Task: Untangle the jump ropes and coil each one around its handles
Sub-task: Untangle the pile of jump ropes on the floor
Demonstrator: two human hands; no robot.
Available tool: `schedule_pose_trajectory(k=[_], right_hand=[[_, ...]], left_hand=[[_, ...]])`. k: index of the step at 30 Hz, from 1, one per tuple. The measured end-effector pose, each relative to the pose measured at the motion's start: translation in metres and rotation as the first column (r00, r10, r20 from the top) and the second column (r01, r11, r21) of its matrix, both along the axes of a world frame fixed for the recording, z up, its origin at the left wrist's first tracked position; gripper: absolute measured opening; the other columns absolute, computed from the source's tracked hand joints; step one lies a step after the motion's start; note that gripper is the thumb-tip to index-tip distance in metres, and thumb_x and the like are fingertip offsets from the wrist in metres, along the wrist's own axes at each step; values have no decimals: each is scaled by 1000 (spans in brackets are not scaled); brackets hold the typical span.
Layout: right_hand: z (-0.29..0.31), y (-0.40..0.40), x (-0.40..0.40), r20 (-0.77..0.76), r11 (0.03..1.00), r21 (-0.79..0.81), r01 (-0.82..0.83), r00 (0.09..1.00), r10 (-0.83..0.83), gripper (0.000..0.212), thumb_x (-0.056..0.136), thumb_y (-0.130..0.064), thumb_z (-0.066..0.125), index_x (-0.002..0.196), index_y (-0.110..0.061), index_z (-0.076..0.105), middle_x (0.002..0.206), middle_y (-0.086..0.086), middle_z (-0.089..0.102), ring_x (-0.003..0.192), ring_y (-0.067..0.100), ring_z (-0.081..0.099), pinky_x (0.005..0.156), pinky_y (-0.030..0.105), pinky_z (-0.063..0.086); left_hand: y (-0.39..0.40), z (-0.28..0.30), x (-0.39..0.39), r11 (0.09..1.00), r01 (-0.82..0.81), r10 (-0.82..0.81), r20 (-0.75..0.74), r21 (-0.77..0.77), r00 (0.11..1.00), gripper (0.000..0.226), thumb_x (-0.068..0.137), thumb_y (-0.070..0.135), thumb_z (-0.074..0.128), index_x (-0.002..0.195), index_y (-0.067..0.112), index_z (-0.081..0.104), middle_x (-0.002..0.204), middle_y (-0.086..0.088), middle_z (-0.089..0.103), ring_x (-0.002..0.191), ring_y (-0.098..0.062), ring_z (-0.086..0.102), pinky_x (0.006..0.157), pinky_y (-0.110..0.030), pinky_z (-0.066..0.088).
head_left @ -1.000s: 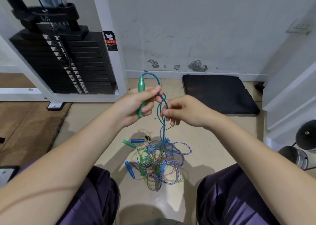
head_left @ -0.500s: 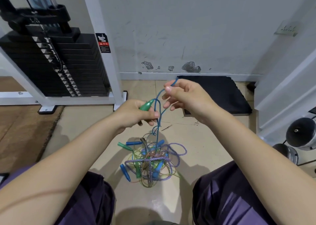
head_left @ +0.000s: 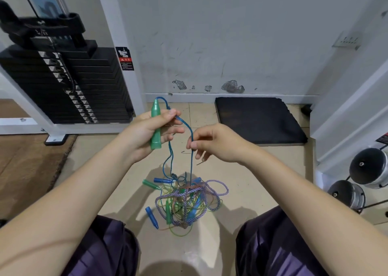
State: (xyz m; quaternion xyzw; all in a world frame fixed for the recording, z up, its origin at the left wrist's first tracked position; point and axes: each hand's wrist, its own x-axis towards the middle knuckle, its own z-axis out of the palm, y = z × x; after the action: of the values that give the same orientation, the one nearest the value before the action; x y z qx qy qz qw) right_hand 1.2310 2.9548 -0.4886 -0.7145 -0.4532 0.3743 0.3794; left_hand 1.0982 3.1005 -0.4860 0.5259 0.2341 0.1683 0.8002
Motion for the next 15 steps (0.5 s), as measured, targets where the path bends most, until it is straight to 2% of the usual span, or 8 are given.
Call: schedule_pose_trajectory(k=[2, 4, 6, 9, 12, 15], right_hand=[[4, 1, 1, -101, 996, 72, 58, 994, -51, 12, 96, 0, 55, 91, -2, 65, 73, 11, 61, 66, 20, 63, 62, 27, 56], [10, 1, 3, -205, 978, 161, 133, 974, -99, 13, 97, 1, 53, 91, -4, 63, 73, 13, 61, 64, 18, 67, 63, 26, 57], [17, 1, 7, -326, 944, 240, 227, 935, -142, 12, 97, -1, 53, 91, -4, 63, 74, 11, 63, 64, 18, 69, 64, 28, 58], [26, -3, 13, -441, 897, 296, 329, 880, -177, 12, 97, -5, 53, 93, -3, 64, 74, 11, 63, 68, 23, 71, 67, 29, 59], [27, -6, 14, -486, 878, 312, 364, 855, -182, 12, 98, -8, 53, 95, -2, 63, 78, 14, 63, 71, 25, 72, 69, 29, 60], [25, -6, 15, -516, 861, 331, 387, 838, -178, 12, 97, -9, 54, 96, -2, 64, 82, 15, 63, 77, 26, 72, 71, 29, 60]], left_hand=[[2, -5, 0, 995, 18, -11, -75, 102, 997, 31, 78, 29, 68, 102, 10, 68, 83, -2, 74, 73, -13, 71, 55, -18, 44], [1, -11, 0, 982, 79, -52, -157, 173, 986, 36, 81, 32, 67, 108, 10, 69, 92, -1, 75, 81, -14, 70, 60, -19, 46], [-2, -18, 1, 972, 168, -135, -194, 162, 972, 37, 81, 34, 65, 110, 11, 69, 98, -2, 75, 90, -15, 69, 70, -22, 53], [-9, -25, 4, 950, 283, -253, -210, 131, 945, 40, 80, 33, 66, 113, 11, 69, 111, -8, 74, 101, -17, 68, 88, -31, 53], [-12, -32, 6, 860, 398, -291, -333, 321, 897, 31, 85, 21, 72, 114, 9, 71, 111, -5, 74, 97, -11, 67, 84, -26, 52], [-14, -37, 9, 839, 333, -161, -387, 431, 908, 22, 85, 10, 75, 104, 0, 72, 93, -2, 77, 82, -8, 68, 74, -23, 53]])
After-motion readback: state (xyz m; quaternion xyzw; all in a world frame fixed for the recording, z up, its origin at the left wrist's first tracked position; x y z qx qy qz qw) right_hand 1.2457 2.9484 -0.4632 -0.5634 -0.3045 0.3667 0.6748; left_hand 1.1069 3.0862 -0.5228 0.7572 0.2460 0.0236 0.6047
